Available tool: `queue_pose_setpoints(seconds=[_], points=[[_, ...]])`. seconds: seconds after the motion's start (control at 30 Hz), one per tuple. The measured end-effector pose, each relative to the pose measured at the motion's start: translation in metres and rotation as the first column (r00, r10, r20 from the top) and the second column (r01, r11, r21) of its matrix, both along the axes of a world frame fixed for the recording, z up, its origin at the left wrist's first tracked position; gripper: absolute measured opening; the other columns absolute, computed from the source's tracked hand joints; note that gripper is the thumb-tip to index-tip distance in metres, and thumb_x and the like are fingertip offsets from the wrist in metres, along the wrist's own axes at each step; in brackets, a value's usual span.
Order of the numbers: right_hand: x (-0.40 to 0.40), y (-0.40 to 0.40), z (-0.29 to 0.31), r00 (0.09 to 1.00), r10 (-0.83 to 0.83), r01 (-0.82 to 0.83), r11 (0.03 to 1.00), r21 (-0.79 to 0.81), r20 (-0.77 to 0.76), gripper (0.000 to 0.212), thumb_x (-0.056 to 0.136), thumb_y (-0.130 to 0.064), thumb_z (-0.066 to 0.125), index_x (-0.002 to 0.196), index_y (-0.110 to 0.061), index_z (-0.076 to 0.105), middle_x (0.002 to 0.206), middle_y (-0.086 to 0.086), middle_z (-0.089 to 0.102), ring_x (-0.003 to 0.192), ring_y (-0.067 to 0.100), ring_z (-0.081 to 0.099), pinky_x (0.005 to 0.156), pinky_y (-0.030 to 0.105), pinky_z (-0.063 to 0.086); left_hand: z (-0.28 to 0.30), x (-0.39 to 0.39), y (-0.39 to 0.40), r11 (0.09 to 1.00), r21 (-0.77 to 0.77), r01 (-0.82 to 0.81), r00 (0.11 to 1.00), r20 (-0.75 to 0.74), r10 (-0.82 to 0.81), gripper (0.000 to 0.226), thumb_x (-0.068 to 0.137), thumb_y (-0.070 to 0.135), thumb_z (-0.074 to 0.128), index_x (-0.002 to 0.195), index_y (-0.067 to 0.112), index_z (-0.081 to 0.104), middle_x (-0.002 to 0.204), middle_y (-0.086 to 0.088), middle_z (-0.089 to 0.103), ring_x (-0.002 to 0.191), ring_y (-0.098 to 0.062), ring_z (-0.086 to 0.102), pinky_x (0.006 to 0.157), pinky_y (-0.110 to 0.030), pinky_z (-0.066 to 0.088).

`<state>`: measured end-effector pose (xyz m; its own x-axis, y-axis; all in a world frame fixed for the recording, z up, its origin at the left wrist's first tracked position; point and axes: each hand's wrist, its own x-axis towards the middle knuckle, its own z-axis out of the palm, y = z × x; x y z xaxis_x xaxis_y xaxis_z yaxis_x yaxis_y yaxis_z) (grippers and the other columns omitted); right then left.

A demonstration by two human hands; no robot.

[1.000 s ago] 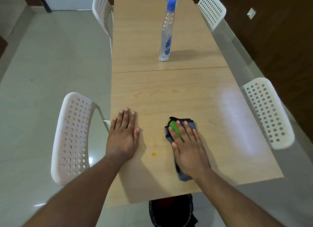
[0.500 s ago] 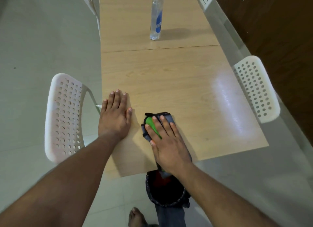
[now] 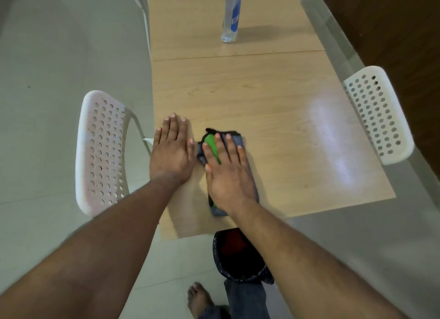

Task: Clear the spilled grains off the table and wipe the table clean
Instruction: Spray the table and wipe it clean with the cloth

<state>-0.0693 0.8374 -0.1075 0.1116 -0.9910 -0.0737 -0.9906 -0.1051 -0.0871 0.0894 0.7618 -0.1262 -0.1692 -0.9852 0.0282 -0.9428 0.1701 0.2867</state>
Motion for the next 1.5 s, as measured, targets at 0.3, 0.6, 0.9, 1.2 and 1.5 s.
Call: queue_pose_setpoints(seconds=[0.3, 0.6, 0.9, 1.2, 1.5], points=[[-0.046, -0.007, 0.006, 0.999, 0.045, -0.044, 0.999, 0.031, -0.013, 0.061, 0.110, -0.040, 0.028, 0.169, -0.032, 0.016, 0.178, 0.001, 0.004, 0.163, 0.023, -0.006, 0.131, 0.050, 0.013, 0.004, 0.002, -0.040, 0.999, 0.038, -0.011, 1.000, 0.024, 0.010, 0.066, 0.110, 0.044, 0.019, 0.169, 0.019, 0.006, 0.176, -0.011, -0.003, 0.163, -0.027, -0.005, 0.132, -0.045, 0.002], [-0.005, -0.181, 0.005, 0.996, -0.088, 0.088, 0.996, -0.002, 0.025, 0.060, 0.110, -0.041, 0.023, 0.168, -0.031, 0.016, 0.177, 0.004, 0.006, 0.163, 0.028, -0.001, 0.131, 0.050, 0.008, -0.001, 0.008, -0.127, 0.998, 0.018, -0.054, 0.997, 0.055, 0.053, 0.065, 0.110, 0.044, 0.021, 0.169, 0.019, 0.009, 0.177, -0.011, 0.001, 0.163, -0.026, -0.003, 0.131, -0.050, 0.004], [-0.048, -0.149, 0.009, 0.990, 0.143, -0.143, 0.989, 0.033, -0.016, 0.060, 0.112, -0.040, 0.025, 0.169, -0.031, 0.011, 0.178, 0.001, 0.000, 0.163, 0.023, -0.008, 0.132, 0.049, 0.009, -0.002, 0.004, -0.121, 0.998, 0.016, -0.061, 0.997, 0.047, 0.060, 0.066, 0.109, 0.045, 0.016, 0.169, 0.022, 0.003, 0.177, -0.007, -0.004, 0.163, -0.021, -0.010, 0.131, -0.051, 0.007], [0.001, -0.291, 0.003, 0.998, -0.057, 0.057, 0.998, -0.003, 0.008, 0.060, 0.109, -0.040, 0.025, 0.168, -0.030, 0.018, 0.177, 0.005, 0.008, 0.163, 0.028, 0.001, 0.131, 0.051, 0.007, -0.007, 0.008, -0.126, 0.998, 0.011, -0.063, 0.997, 0.052, 0.062, 0.066, 0.108, 0.044, 0.018, 0.169, 0.023, 0.005, 0.177, -0.006, -0.003, 0.163, -0.020, -0.010, 0.131, -0.051, 0.008], [-0.029, -0.186, 0.006, 0.986, 0.163, -0.164, 0.986, 0.022, 0.017, 0.061, 0.111, -0.040, 0.026, 0.169, -0.030, 0.012, 0.178, 0.003, 0.003, 0.163, 0.025, -0.007, 0.131, 0.051, 0.009, -0.003, 0.006, -0.125, 0.998, 0.005, -0.062, 0.997, 0.047, 0.062, 0.065, 0.109, 0.044, 0.017, 0.170, 0.024, 0.006, 0.177, -0.003, -0.002, 0.163, -0.018, -0.011, 0.132, -0.049, 0.007]])
